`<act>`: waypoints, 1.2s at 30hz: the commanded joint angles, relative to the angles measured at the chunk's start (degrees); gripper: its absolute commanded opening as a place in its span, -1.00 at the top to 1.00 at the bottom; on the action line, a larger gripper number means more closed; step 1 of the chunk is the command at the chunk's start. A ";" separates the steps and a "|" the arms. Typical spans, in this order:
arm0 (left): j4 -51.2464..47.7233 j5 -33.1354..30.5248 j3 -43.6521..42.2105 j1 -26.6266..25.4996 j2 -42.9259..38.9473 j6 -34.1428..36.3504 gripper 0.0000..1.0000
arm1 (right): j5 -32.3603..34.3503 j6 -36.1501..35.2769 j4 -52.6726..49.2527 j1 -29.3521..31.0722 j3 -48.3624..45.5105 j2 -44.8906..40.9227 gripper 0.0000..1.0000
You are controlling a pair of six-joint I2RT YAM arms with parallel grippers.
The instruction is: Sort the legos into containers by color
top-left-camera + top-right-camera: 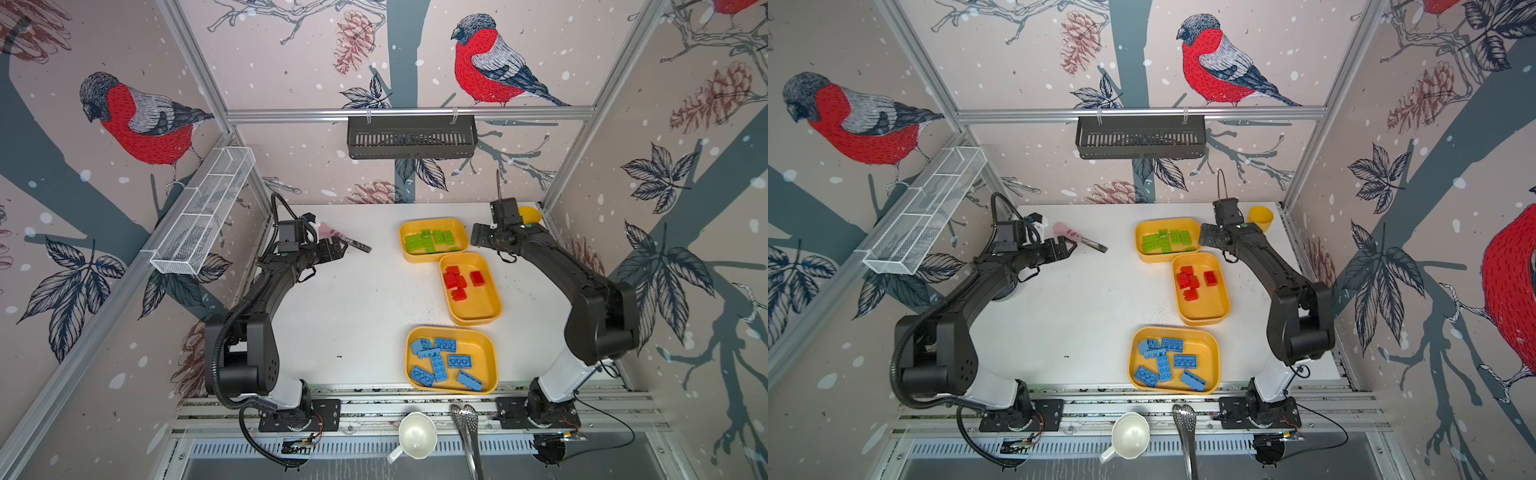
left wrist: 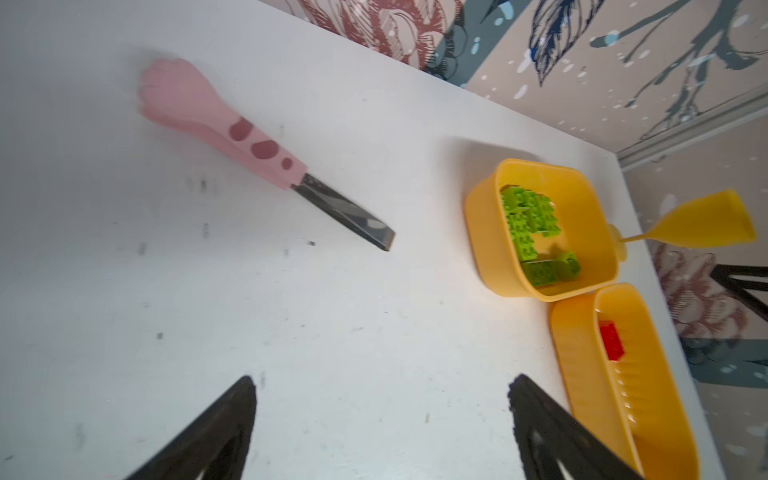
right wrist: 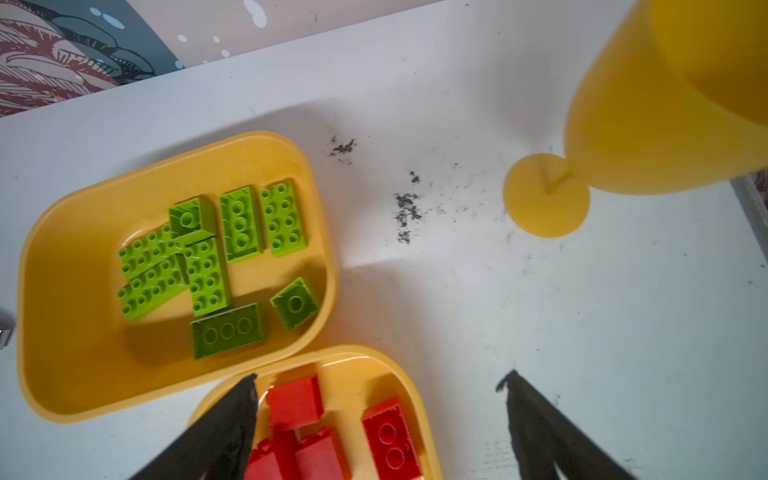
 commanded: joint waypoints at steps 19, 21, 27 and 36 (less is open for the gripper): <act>56.07 -21.91 -34.75 1.82 -3.71 8.80 -0.94 | 2.56 -11.79 74.48 -12.99 -54.04 -13.55 -0.99; 58.84 -21.68 -35.46 1.82 -2.42 8.90 -0.94 | 3.90 -15.20 78.56 -11.39 -54.81 -13.08 -0.99; 66.40 -20.51 -36.26 1.75 1.12 9.72 -0.94 | 4.67 -17.49 93.86 -9.93 -60.91 -8.41 -0.99; 78.13 -18.82 -42.56 0.19 1.44 12.92 -0.93 | 5.52 -17.19 94.50 -9.86 -61.36 -8.12 -0.99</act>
